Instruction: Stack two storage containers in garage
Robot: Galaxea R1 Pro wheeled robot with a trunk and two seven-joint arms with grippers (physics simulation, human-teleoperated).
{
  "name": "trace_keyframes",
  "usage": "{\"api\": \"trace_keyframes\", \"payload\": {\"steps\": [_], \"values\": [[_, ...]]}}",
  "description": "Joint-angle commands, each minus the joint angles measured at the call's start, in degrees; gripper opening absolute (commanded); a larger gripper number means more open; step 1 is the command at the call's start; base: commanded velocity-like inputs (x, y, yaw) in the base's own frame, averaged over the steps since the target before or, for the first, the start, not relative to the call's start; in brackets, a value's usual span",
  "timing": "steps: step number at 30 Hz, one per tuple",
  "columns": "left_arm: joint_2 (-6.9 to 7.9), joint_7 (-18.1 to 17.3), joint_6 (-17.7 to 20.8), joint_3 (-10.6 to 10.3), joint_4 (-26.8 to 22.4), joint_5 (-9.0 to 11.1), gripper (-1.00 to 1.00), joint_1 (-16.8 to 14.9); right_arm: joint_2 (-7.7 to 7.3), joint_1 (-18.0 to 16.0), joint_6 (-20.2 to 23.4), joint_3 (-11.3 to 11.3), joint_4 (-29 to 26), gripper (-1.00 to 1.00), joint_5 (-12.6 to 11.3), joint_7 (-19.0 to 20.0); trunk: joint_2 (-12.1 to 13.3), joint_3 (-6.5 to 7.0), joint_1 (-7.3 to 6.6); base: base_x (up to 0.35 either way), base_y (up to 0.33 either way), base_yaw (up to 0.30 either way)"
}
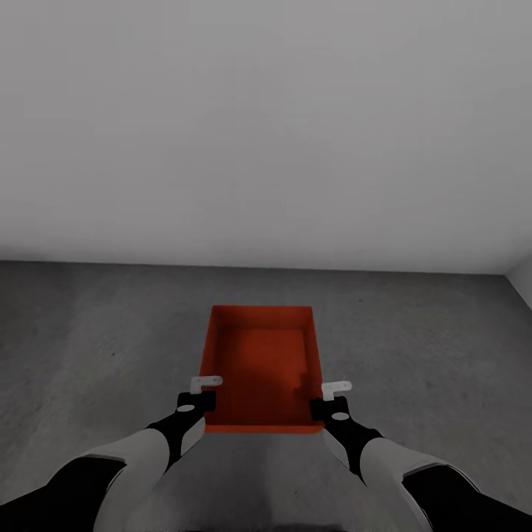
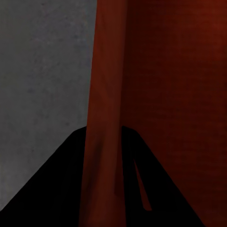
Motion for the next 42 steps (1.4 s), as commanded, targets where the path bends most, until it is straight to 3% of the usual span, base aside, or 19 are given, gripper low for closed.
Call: {"api": "trace_keyframes", "payload": {"steps": [1,7,42], "values": [[-0.01,0.8,-1.1,1.8,-1.0,0.2,-1.0,-0.1,0.09,0.0,-0.3,-0.2,0.3,-1.0,-1.4,-0.4,0.0,-0.13,0.0,0.0,0.0,0.0],[-0.01,0.8,-1.1,1.8,-1.0,0.2,-1.0,-0.1,0.09,0.0,-0.3,-0.2,0.3,-1.0,-1.4,-0.6,0.0,-0.69,0.0,0.0,0.0,0.0],[-0.01,0.8,-1.1,1.8,-1.0,0.2,-1.0,-0.1,0.0,-0.5,-0.4,-0.2,0.3,-1.0,-1.3,-0.7,-14.1,-7.26,7.69,0.0,0.0,0.0]]}}
